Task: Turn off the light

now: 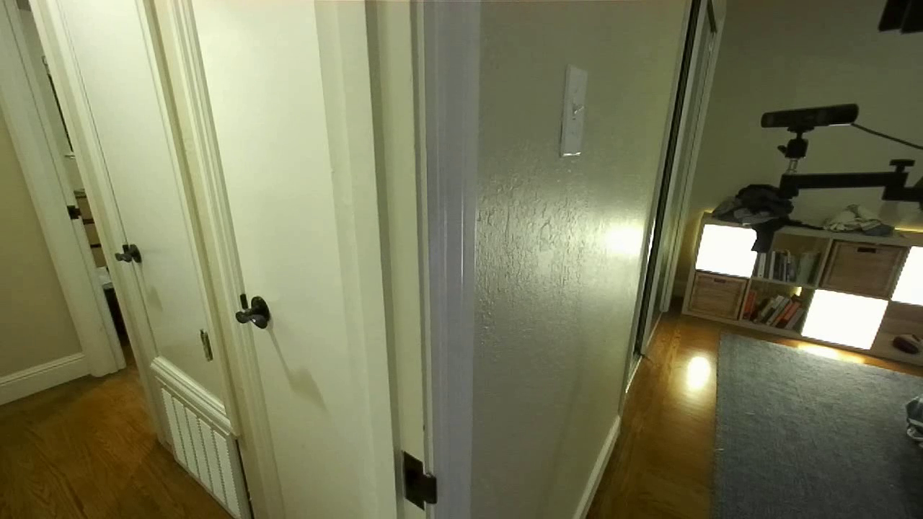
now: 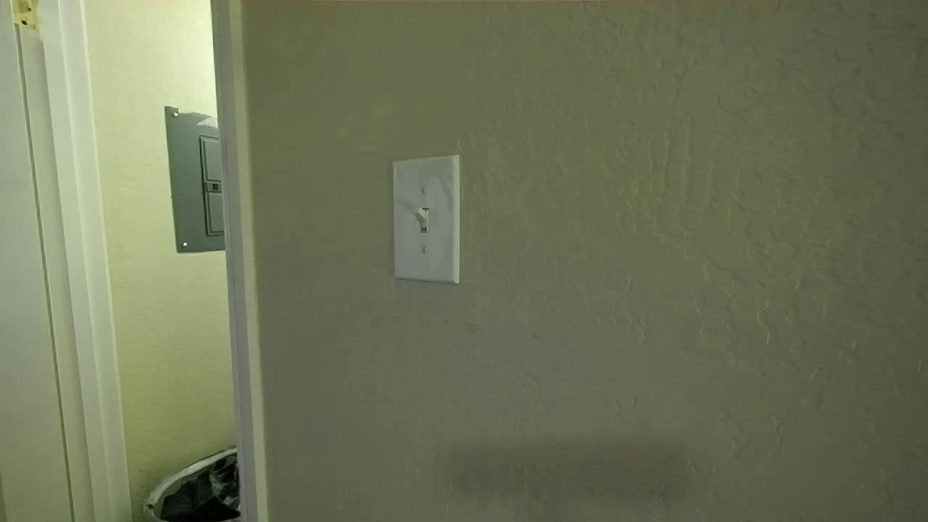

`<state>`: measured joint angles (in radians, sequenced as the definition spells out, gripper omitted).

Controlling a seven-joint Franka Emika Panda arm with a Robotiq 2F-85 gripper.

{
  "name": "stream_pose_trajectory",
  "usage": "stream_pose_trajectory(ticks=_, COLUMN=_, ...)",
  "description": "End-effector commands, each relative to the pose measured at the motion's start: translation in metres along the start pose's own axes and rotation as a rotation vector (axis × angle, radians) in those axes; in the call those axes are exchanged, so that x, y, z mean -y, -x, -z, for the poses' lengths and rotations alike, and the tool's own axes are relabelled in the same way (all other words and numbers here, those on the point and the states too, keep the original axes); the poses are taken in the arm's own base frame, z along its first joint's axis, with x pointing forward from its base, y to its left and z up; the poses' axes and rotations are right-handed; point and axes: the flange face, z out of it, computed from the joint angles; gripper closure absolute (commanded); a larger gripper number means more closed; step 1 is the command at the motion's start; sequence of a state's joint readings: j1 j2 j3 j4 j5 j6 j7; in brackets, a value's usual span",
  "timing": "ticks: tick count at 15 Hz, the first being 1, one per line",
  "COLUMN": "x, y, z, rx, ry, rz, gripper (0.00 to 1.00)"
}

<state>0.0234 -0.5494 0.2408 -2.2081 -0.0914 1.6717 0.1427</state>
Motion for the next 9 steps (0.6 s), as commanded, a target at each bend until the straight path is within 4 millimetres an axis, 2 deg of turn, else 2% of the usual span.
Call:
stream_pose_trajectory(ticks=1, x=-0.005, y=-0.014, z=-0.008, rx=-0.006, ry=0.0, rz=0.003, gripper=0.0)
stream_pose_trajectory(ticks=6, x=-0.037, y=-0.051, z=-0.039, rx=-0.037, ry=-0.055, rz=-0.063, gripper=0.0)
stream_pose_trajectory(ticks=9, x=-0.06, y=-0.078, z=-0.068, rx=-0.063, ry=-0.084, rz=-0.108, gripper=0.0)
